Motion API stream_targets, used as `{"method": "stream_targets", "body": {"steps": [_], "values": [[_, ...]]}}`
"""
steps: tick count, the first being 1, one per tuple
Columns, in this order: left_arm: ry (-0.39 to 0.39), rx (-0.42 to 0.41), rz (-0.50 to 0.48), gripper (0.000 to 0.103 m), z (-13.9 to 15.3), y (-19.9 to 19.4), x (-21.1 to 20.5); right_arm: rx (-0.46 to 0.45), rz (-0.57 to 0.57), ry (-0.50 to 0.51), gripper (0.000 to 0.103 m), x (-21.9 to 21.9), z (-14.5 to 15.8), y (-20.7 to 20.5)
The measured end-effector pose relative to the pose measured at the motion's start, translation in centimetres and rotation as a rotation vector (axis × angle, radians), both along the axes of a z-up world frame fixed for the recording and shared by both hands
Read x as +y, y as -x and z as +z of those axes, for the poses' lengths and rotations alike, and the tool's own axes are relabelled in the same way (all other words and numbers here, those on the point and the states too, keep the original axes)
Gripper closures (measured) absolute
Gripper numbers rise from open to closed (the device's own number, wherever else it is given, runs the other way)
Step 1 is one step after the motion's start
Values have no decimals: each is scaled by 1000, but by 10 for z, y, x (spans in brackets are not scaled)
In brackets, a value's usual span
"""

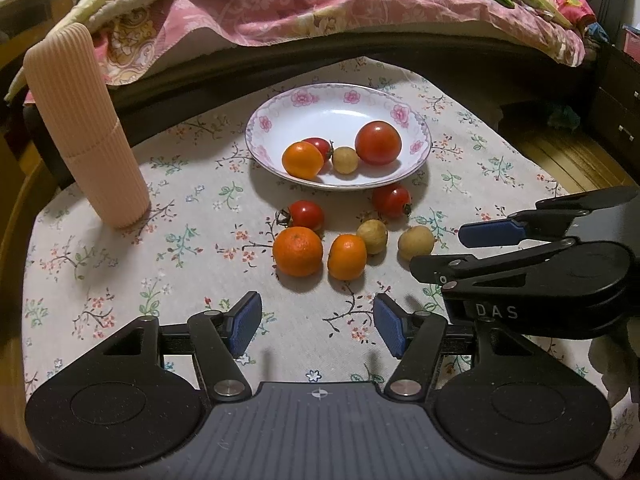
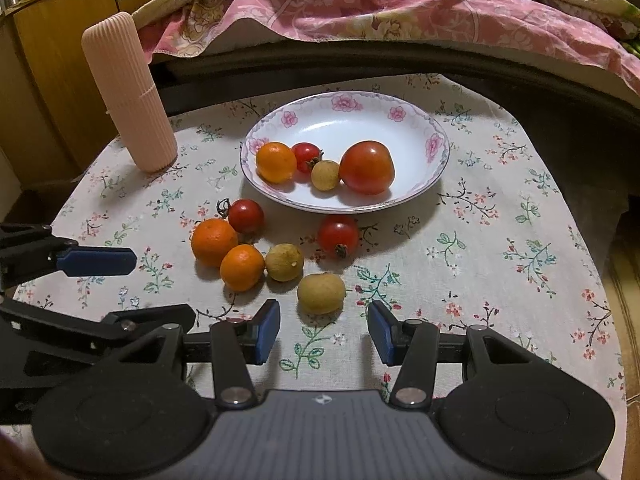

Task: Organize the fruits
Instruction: 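Withdraw both open tools from the bowl toward the remaining fruits, then grasp the tan round fruit with the right tool while the left tool grasps a small orange fruit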

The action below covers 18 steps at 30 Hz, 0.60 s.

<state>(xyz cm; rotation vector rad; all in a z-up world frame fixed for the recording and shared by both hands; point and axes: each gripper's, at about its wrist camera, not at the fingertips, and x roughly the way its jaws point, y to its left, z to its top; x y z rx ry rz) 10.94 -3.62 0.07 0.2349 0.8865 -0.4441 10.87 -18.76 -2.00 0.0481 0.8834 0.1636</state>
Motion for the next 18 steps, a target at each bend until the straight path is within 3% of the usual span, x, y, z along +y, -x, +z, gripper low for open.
{"method": "stream_targets", "body": {"steps": [18], "values": [[-20,12,2,33,-7,-5,0,19,28,29,52,6,-14,-16]]}}
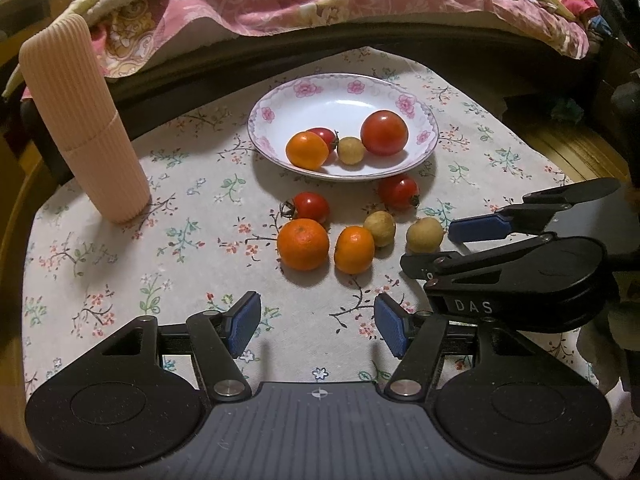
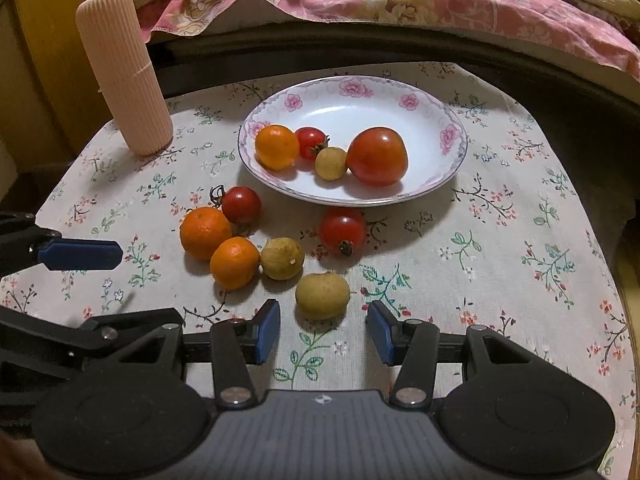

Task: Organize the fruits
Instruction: 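Grasp the tan round fruit with the right tool while the left tool grasps a small orange fruit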

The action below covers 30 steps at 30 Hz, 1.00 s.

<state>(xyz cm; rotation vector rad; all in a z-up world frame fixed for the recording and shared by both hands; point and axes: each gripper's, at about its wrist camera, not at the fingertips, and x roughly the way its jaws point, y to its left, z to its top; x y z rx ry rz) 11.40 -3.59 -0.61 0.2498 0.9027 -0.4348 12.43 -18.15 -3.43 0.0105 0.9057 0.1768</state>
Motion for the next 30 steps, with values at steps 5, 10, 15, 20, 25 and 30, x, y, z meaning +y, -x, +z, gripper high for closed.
{"method": "stream_targets", "body": {"steps": [5,10,15,20,25,30], "values": [[-6,-2,-16,30,0,2,-2,2,-8,16,60,0,1,-2],[-40,-25,-40,30,-1,6,-7,5,-5,13,62,-2,1,-2],[-43,-24,-43,30,-1,6,-7,1,5,20,62,-2,0,-2],[-49,-22,-46,29,-2,6,-7,0,7,24,62,-1,0,-1],[-55,-23,-48,29,-2,6,-7,-3,12,32,62,0,0,-1],[-57,-22,-49,29,-3,6,-7,-4,20,40,62,1,0,-1]]}}
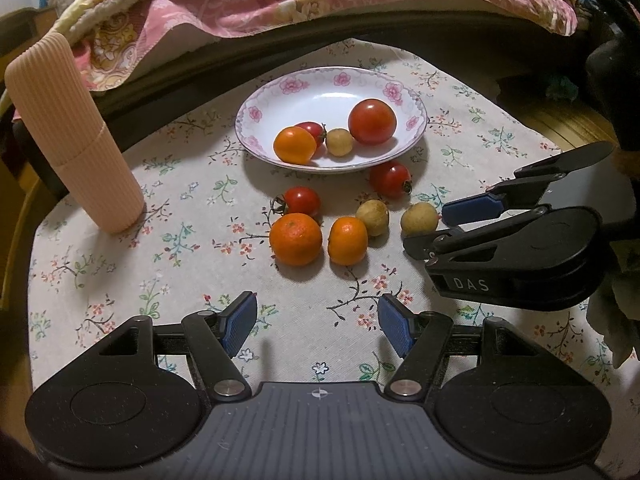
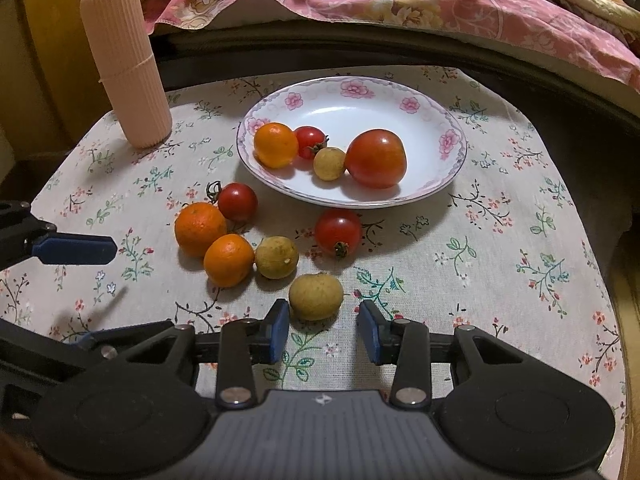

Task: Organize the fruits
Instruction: 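Grasp the tan round fruit with the right tool while the left tool grasps a small orange fruit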

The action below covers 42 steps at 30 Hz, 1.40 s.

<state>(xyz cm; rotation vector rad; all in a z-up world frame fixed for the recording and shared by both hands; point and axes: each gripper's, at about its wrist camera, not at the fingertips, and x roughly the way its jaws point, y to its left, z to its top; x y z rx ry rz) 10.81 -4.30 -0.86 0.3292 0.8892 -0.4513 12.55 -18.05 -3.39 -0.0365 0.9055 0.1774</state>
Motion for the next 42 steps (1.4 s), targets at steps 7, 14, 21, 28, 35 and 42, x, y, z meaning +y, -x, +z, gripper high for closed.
{"method": "stream_targets", "body": {"steps": [7,14,21,28,35,42], "values": [[-7,0,-3,29,-3,-1,1,12,-2,-25,67,-6,2,1],[10,7,2,29,-6,-6,2,42,-37,-94,88,-21,3,2],[7,9,-4,29,-9,-7,1,37,-4,-99,86,-25,2,4],[10,24,0,29,-10,-10,4,34,39,-111,72,-24,3,7],[20,35,3,29,-11,-11,8,15,78,-111,61,-24,3,14],[37,37,-10,29,-14,-12,5,-33,54,-95,61,-18,0,-5]]}}
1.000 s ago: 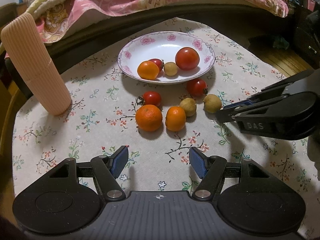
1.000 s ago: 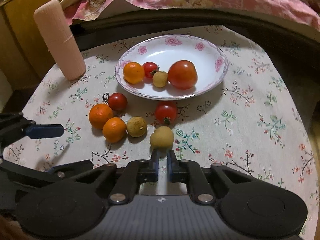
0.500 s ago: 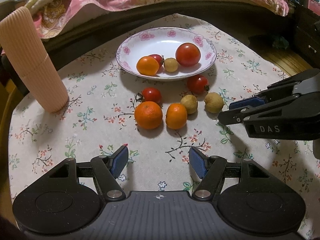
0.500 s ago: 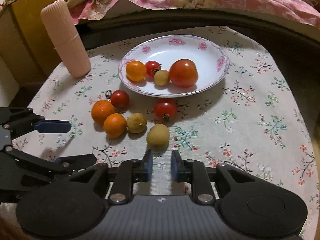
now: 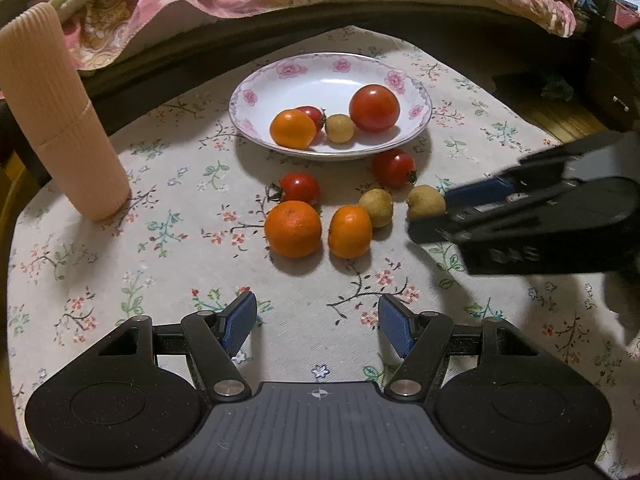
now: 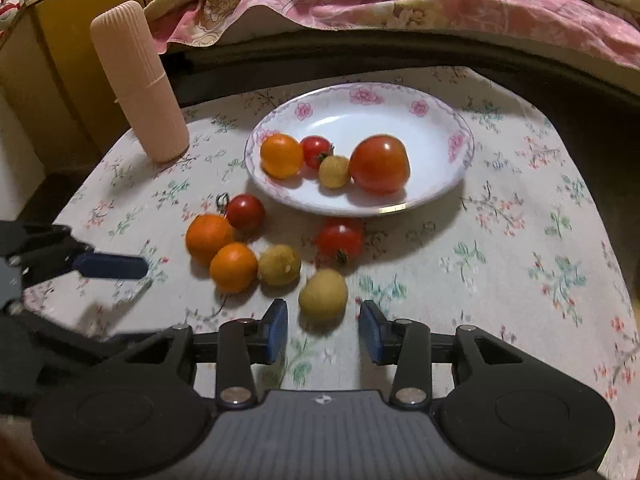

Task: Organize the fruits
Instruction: 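Grasp the tan round fruit with the right tool while the left tool grasps a small orange fruit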

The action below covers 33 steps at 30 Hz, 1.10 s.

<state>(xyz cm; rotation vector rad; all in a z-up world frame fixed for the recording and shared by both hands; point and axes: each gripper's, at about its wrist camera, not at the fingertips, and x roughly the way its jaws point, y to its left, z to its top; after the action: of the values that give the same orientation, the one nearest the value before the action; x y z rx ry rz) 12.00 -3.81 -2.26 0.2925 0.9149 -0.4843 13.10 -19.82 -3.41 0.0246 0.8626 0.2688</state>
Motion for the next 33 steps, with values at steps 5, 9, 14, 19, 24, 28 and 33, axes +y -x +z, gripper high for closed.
{"method": "stream_targets", "body": {"steps": [5,9,14,19,24,28,33], "values": [[17,-4,-5,29,-1,-4,-2,-20,-11,14,66,4,-1,-8],[46,-39,-16,32,1,-7,-3,-1,-26,11,72,0,2,-7],[105,-44,-35,44,3,-7,-6,7,-51,-18,72,-13,5,-1],[105,-62,-80,45,1,-4,-18,11,-70,-38,72,-24,9,4],[84,-63,-88,46,-9,-10,-24,11,-72,-51,72,-26,12,6],[81,-71,-75,47,-12,-18,-26,18,-69,-52,72,-26,11,6],[96,-72,-59,49,-14,-25,-25,23,-64,-49,72,-26,11,6]]}}
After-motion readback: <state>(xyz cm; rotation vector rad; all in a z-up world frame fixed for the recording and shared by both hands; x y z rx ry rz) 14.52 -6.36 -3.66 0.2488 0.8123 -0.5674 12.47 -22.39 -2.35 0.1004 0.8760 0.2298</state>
